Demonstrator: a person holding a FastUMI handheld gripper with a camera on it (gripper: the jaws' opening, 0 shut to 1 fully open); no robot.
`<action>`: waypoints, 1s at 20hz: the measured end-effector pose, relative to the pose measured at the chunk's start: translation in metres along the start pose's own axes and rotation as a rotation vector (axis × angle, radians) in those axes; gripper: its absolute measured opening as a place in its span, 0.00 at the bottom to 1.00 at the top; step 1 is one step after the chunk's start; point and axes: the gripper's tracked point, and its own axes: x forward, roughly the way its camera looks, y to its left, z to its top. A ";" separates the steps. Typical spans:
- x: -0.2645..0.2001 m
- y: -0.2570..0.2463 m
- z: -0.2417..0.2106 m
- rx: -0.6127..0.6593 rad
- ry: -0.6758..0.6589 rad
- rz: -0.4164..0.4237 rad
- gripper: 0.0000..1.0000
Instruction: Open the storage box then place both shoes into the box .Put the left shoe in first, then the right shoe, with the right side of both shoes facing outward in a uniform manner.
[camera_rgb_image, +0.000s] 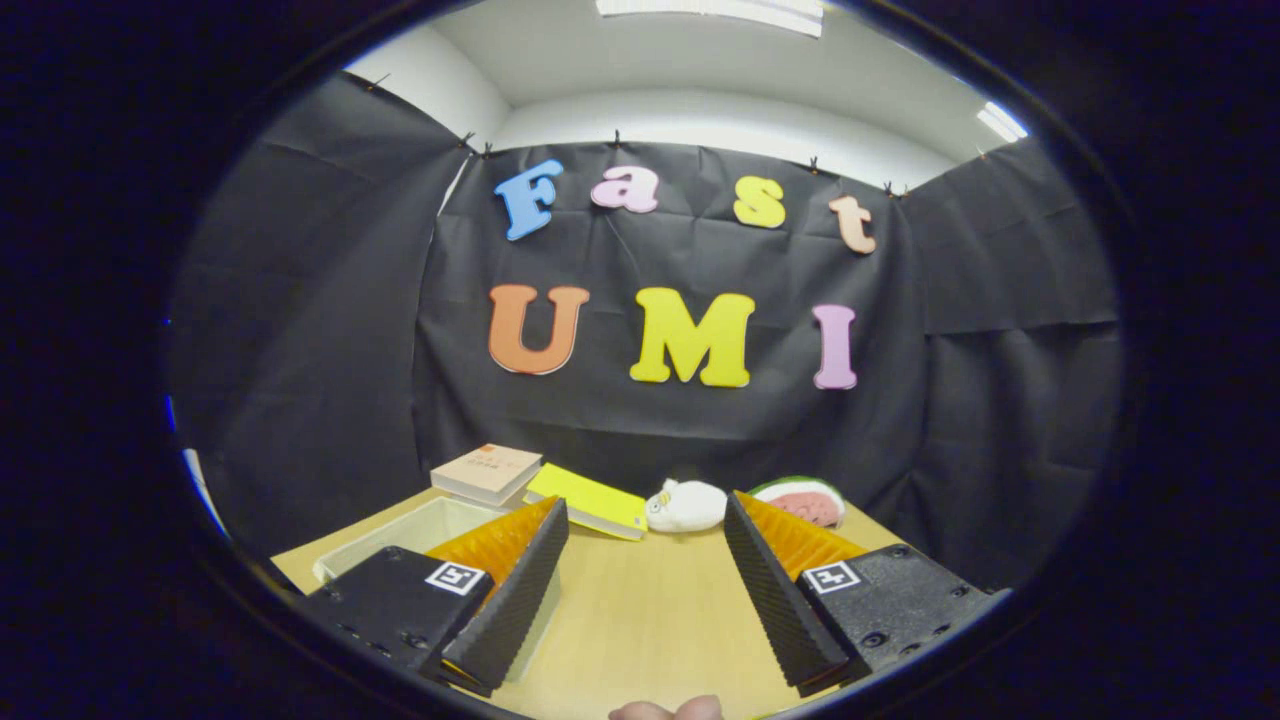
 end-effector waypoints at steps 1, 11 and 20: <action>-0.008 -0.011 -0.001 0.001 -0.020 -0.009 1.00; -0.044 -0.045 -0.079 0.000 -0.098 0.015 1.00; -0.065 -0.051 -0.120 0.009 -0.086 0.006 1.00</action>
